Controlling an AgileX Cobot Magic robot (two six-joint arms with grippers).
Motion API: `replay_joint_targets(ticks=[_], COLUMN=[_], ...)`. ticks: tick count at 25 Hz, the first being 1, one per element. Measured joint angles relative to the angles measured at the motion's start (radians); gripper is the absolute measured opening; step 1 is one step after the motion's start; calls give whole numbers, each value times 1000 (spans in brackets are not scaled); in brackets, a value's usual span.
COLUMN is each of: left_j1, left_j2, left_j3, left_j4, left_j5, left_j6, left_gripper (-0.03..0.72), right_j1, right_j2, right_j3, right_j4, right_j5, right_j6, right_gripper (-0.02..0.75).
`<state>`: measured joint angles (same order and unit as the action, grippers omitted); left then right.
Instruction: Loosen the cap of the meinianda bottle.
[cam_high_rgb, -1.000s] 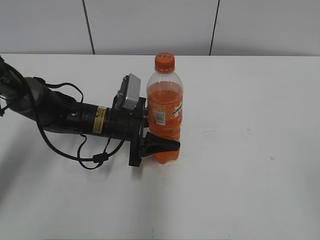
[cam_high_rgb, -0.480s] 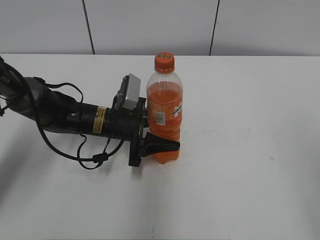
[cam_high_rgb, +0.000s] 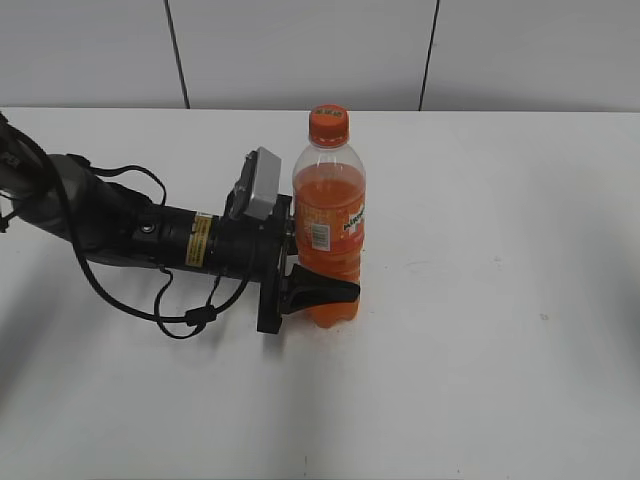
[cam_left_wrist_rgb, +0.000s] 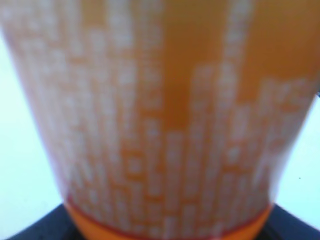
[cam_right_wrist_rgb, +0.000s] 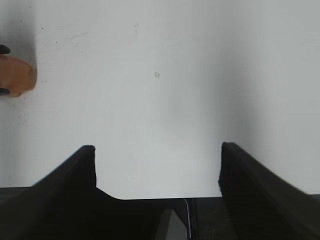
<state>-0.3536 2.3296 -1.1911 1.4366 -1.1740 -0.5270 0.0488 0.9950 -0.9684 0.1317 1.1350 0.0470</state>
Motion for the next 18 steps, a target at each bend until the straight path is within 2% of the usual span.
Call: replay_joint_targets(ticks=[5, 13, 18], left_j1=[0, 0, 0], left_j2=[0, 0, 0], left_j3=[0, 0, 0], left_j4=[1, 1, 1], left_j5=[0, -1, -1], left_j6=[0, 1, 1], left_gripper=[404, 403, 403], right_j1=[0, 0, 0], right_j2=[192, 455, 572], right_j3=[-177, -461, -580], right_j4=[2, 3, 3], right_j5=[75, 80, 80], right_j6=[31, 55, 55], right_gripper=[572, 572, 572])
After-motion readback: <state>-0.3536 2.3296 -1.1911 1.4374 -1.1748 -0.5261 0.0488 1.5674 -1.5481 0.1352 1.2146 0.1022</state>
